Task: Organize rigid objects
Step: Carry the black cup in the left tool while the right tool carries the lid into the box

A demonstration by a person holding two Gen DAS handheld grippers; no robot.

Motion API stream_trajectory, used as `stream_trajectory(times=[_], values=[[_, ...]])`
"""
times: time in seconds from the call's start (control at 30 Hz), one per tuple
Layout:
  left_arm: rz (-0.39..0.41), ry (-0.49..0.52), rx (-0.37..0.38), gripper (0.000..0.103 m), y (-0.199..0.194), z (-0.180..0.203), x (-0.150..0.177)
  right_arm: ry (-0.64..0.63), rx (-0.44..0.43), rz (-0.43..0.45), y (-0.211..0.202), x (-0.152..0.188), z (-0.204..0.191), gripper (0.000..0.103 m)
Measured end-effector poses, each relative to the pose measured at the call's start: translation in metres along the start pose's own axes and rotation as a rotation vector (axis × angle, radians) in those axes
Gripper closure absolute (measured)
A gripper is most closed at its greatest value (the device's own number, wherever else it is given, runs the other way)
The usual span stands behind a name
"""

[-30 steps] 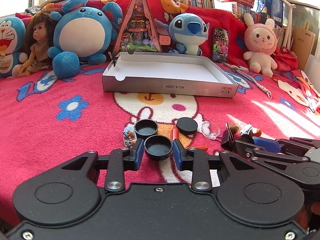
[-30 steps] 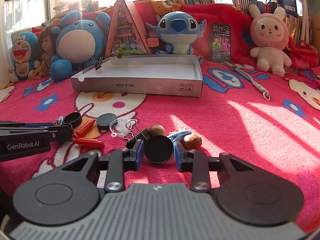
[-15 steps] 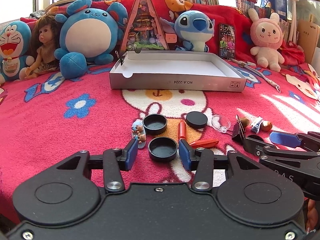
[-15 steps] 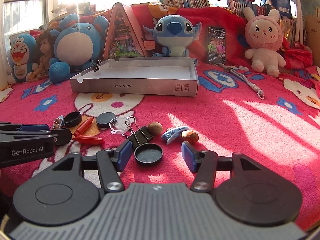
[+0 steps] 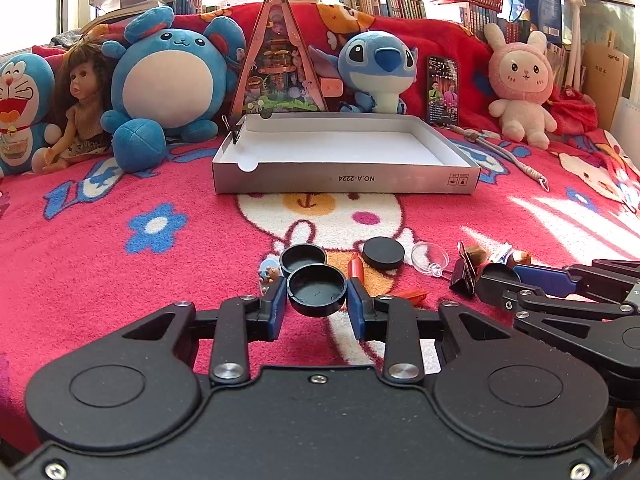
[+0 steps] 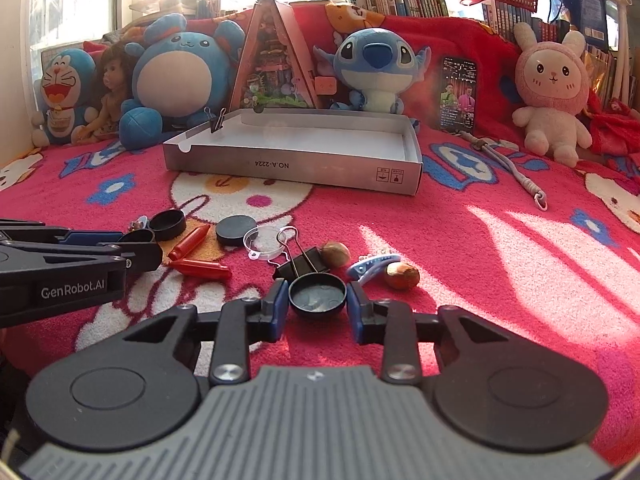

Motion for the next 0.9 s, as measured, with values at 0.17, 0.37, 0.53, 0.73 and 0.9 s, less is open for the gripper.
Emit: stream_trajectory(times=[0.17,0.37,0.53,0.73,0.9], values=[[0.014,-0.036,0.030,0.072,-0.002,-0.014,-0.020,0.031,-0.014,0.025,-0.005,-0.015,0.009,0.066],[0.024,-0.068,0.034,0.072,0.005,-0.035,-0.055,0.104,-0.020,0.052,-0.005,-0.042,0.033,0.066],[0.034,-0.068,0.029,0.072,0.016,-0.043,-0.085,0.135,-0.024,0.067,0.003,-0.065,0.048,0.066],[0.017,-0.075,0.092,0.072,0.031,-0.048,-0.121,0.151,-0.038,0.070,0.019,-0.097,0.065,0.066],[-0.005,-0.057,0.135,0.073,0.049,-0.048,-0.156,0.138,-0.058,0.058,0.033,-0.133,0.075,0.066]])
Point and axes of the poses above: each gripper's, at about its wrist camera, not at the fingertips, and y roughly the way its jaws point, z to its right, x to its underside, the point moved 1 cm from there along y, roughly the way its jaws point, and after that the axes turned 12 degrees about -z, right-handed, at the moved point
